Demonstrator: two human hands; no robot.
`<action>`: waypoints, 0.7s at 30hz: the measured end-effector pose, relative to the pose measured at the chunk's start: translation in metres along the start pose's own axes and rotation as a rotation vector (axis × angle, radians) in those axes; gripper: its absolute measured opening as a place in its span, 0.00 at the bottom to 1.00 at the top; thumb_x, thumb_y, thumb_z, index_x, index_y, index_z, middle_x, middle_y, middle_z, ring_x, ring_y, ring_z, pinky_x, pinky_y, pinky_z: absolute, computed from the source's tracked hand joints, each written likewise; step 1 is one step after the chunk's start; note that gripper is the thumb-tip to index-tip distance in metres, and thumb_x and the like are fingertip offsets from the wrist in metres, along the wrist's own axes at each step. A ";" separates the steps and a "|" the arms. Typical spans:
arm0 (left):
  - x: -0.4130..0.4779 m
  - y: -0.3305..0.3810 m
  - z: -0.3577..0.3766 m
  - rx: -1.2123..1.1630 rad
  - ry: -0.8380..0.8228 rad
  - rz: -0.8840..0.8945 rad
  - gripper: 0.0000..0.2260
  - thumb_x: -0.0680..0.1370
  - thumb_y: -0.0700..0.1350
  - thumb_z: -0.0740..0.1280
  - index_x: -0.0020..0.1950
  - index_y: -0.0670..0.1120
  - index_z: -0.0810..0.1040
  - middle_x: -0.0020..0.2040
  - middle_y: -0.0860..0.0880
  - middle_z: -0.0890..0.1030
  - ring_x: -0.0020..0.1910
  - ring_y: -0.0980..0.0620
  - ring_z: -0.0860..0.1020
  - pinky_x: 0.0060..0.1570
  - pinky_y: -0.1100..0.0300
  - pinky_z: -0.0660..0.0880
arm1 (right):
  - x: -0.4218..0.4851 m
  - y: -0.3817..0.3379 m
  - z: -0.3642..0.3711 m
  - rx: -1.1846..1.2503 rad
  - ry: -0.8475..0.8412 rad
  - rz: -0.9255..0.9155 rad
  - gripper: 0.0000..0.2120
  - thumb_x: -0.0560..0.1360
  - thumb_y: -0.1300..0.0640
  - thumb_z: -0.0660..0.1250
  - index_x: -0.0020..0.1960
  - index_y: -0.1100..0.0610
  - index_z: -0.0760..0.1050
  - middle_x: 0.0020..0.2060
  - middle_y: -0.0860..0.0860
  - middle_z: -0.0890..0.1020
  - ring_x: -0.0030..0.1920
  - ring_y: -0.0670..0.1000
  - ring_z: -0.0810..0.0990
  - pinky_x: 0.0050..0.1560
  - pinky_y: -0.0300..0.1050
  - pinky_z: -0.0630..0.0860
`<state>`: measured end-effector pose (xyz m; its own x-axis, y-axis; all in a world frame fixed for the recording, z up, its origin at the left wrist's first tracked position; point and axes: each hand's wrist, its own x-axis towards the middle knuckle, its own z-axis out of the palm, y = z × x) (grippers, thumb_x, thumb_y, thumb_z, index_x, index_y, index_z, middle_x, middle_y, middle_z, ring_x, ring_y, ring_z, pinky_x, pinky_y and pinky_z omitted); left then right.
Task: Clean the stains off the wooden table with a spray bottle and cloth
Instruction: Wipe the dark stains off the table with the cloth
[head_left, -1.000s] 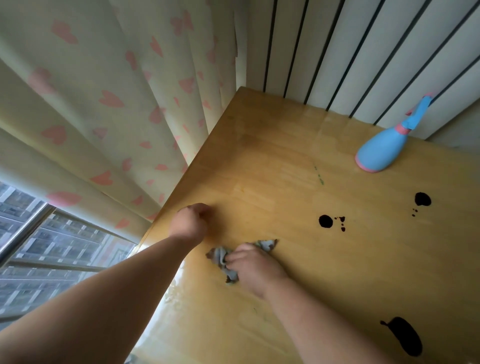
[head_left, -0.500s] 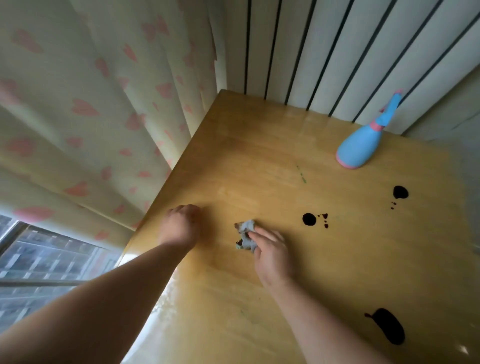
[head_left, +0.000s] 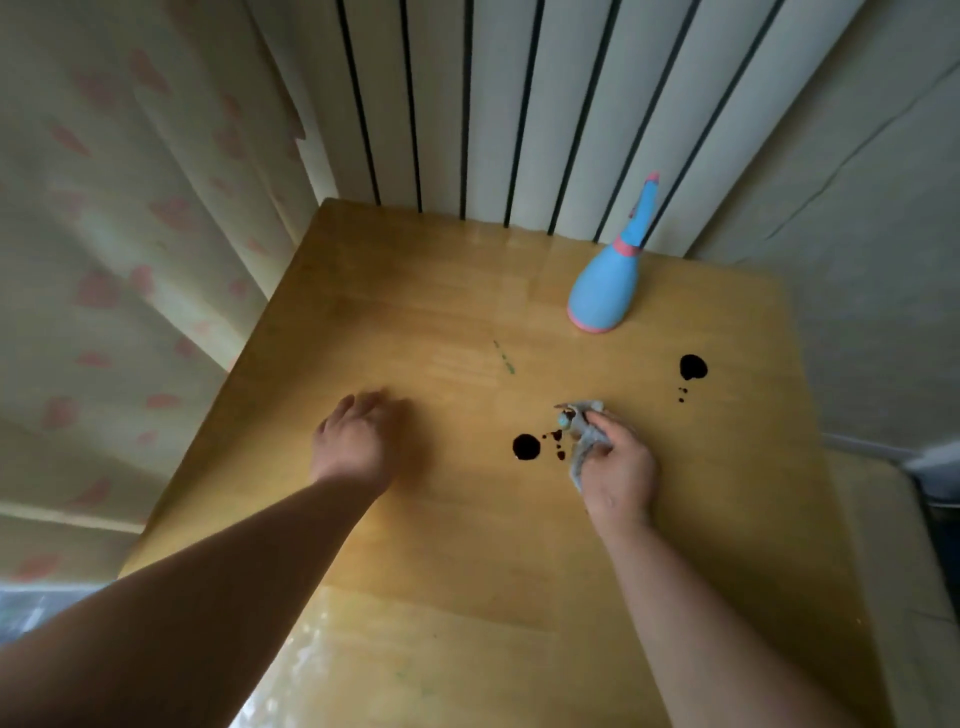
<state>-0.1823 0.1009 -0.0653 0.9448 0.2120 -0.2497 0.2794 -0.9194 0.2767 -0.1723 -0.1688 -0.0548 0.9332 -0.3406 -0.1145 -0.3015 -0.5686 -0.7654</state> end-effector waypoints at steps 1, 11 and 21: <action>0.003 0.002 0.001 0.017 -0.001 0.016 0.20 0.83 0.53 0.55 0.76 0.61 0.63 0.79 0.55 0.60 0.78 0.49 0.56 0.74 0.51 0.56 | 0.004 0.002 -0.002 -0.032 -0.048 0.015 0.20 0.75 0.71 0.61 0.65 0.60 0.76 0.63 0.52 0.77 0.63 0.52 0.75 0.60 0.33 0.66; 0.004 0.015 0.016 0.084 -0.019 0.227 0.22 0.83 0.49 0.57 0.76 0.63 0.62 0.78 0.59 0.60 0.78 0.53 0.56 0.73 0.53 0.55 | 0.012 0.004 0.022 -0.326 -0.277 -0.013 0.23 0.77 0.70 0.61 0.70 0.58 0.71 0.69 0.51 0.72 0.69 0.50 0.70 0.63 0.28 0.59; 0.005 0.031 0.031 0.105 -0.016 0.300 0.20 0.82 0.51 0.58 0.75 0.58 0.68 0.77 0.57 0.65 0.77 0.52 0.59 0.71 0.53 0.60 | -0.004 -0.008 0.043 -0.333 -0.254 -0.103 0.23 0.74 0.70 0.62 0.68 0.56 0.74 0.66 0.50 0.75 0.67 0.51 0.71 0.67 0.34 0.61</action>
<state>-0.1738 0.0638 -0.0866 0.9794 -0.0781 -0.1862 -0.0310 -0.9694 0.2435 -0.1655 -0.1305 -0.0755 0.9677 -0.0982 -0.2320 -0.2120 -0.8149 -0.5395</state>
